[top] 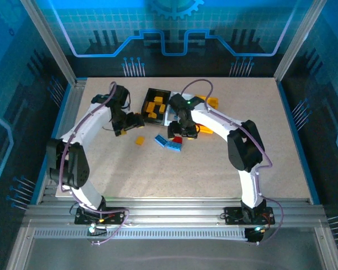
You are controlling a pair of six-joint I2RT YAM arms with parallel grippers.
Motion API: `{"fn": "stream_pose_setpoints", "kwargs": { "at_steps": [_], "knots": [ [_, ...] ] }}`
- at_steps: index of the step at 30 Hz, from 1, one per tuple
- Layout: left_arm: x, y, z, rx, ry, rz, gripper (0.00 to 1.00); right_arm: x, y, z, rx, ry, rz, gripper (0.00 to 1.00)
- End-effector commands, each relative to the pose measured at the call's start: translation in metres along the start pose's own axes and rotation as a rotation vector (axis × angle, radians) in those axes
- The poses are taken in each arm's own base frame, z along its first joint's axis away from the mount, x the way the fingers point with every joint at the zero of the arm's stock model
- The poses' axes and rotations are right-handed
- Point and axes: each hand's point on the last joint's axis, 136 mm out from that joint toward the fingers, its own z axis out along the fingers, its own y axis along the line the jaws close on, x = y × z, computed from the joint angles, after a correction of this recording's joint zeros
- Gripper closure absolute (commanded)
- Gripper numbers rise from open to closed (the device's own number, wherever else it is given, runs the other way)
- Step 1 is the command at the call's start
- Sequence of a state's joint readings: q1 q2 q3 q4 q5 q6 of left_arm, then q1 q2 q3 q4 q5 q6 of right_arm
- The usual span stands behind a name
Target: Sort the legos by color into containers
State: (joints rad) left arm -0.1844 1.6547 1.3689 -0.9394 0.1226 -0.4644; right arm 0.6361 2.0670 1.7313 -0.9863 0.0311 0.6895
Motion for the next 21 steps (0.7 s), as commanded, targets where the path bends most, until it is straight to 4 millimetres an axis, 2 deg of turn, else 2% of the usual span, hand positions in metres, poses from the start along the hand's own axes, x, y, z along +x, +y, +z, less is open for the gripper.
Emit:
{"fn": "stream_pose_setpoints", "kwargs": {
  "at_steps": [1, 11, 18, 21],
  "knots": [
    [0.003, 0.005, -0.003, -0.003, -0.040, 0.018, 0.22, -0.005, 0.000, 0.010, 0.092, -0.026, 0.110, 0.22],
    [0.004, 0.006, -0.017, 0.002, -0.062, 0.036, 0.20, -0.019, 0.000, 0.038, 0.131, -0.030, 0.221, 0.24],
    [0.004, 0.010, -0.014, 0.014, -0.041, 0.018, 0.20, -0.028, 0.000, 0.057, 0.120, -0.002, 0.244, 0.27],
    [0.002, 0.012, -0.015, 0.020, -0.040, 0.008, 0.20, -0.028, -0.002, 0.059, 0.127, 0.003, 0.250, 0.28]
  ]
}}
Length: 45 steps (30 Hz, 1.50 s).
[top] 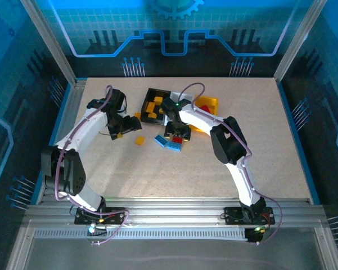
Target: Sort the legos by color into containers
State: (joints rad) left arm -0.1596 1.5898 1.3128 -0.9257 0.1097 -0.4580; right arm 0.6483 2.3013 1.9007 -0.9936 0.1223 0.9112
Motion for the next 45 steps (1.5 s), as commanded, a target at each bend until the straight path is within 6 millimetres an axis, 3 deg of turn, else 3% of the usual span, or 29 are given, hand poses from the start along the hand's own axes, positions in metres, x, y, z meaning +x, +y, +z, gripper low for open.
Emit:
{"fn": "stream_pose_setpoints", "kwargs": {
  "at_steps": [1, 2, 7, 11, 19, 26, 34, 40, 45],
  "knots": [
    [-0.003, 0.000, -0.006, 0.025, -0.007, 0.018, 0.19, -0.003, -0.003, 0.002, 0.014, 0.009, 0.040, 0.28],
    [-0.004, 0.001, -0.006, 0.026, -0.008, 0.016, 0.19, -0.001, -0.007, 0.015, 0.036, 0.028, 0.041, 0.28],
    [-0.007, 0.001, -0.007, 0.027, -0.008, 0.016, 0.19, 0.004, -0.012, 0.028, 0.054, 0.058, 0.042, 0.31],
    [-0.007, 0.002, -0.007, 0.027, -0.005, 0.012, 0.19, 0.004, -0.017, 0.030, 0.065, 0.060, 0.032, 0.36],
    [-0.007, 0.000, -0.004, 0.036, -0.003, -0.004, 0.19, 0.005, -0.024, 0.026, 0.067, 0.048, 0.012, 0.57],
    [-0.006, -0.002, -0.002, 0.055, -0.005, -0.024, 0.18, -0.004, -0.024, -0.015, 0.021, -0.022, -0.014, 0.59],
    [0.006, -0.009, 0.012, 0.053, 0.024, -0.010, 0.17, -0.018, -0.029, -0.080, -0.050, -0.141, -0.044, 0.59],
    [0.018, -0.022, 0.026, 0.049, 0.057, 0.015, 0.16, -0.043, -0.060, -0.118, -0.065, -0.233, -0.005, 0.59],
    [0.031, -0.030, 0.038, 0.039, 0.092, 0.034, 0.15, -0.084, -0.096, -0.127, -0.069, -0.275, 0.052, 0.59]
  ]
}}
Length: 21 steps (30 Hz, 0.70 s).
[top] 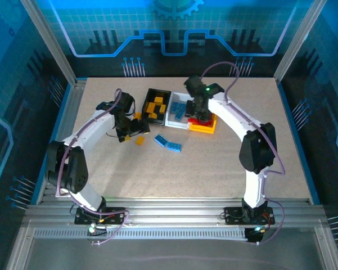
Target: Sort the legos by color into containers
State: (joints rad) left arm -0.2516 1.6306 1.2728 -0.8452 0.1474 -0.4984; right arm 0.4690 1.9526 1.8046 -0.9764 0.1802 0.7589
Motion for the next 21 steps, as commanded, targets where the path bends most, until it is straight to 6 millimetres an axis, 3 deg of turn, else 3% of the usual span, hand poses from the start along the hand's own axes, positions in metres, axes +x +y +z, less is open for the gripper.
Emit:
{"fn": "stream_pose_setpoints", "kwargs": {
  "at_steps": [1, 6, 12, 15, 21],
  "knots": [
    [0.013, -0.002, 0.013, -0.004, 0.046, -0.012, 0.14, -0.029, -0.032, 0.004, 0.047, -0.030, 0.015, 0.59],
    [0.024, 0.002, 0.019, -0.008, 0.069, -0.026, 0.13, -0.069, -0.055, 0.024, 0.081, -0.042, 0.046, 0.59],
    [0.035, 0.009, 0.018, -0.020, 0.084, -0.030, 0.08, -0.102, -0.060, 0.053, 0.098, -0.048, 0.066, 0.59],
    [0.037, 0.011, 0.017, -0.024, 0.091, -0.032, 0.01, -0.110, -0.059, 0.072, 0.105, -0.036, 0.069, 0.59],
    [0.036, 0.015, 0.014, -0.043, 0.082, -0.029, 0.01, -0.120, -0.050, 0.088, 0.075, -0.035, 0.082, 0.54]
  ]
}}
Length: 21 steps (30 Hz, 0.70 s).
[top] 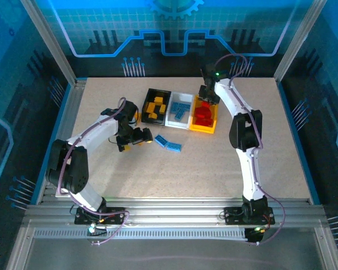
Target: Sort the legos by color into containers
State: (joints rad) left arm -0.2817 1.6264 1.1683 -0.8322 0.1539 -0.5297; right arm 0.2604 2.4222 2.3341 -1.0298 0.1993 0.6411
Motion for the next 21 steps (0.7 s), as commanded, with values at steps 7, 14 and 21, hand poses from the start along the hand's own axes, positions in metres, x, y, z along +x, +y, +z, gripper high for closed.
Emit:
{"fn": "stream_pose_setpoints", "kwargs": {
  "at_steps": [7, 14, 21],
  "knots": [
    [-0.001, 0.005, -0.006, -0.024, -0.002, -0.006, 0.01, -0.004, 0.003, -0.019, -0.038, 0.002, 0.003, 0.40],
    [-0.010, -0.003, -0.001, 0.003, 0.016, 0.004, 0.01, 0.005, -0.001, -0.065, -0.091, -0.024, -0.017, 0.32],
    [-0.022, -0.003, 0.006, -0.027, 0.005, 0.030, 0.01, 0.080, -0.004, -0.096, -0.210, 0.047, -0.057, 0.32]
  ]
}}
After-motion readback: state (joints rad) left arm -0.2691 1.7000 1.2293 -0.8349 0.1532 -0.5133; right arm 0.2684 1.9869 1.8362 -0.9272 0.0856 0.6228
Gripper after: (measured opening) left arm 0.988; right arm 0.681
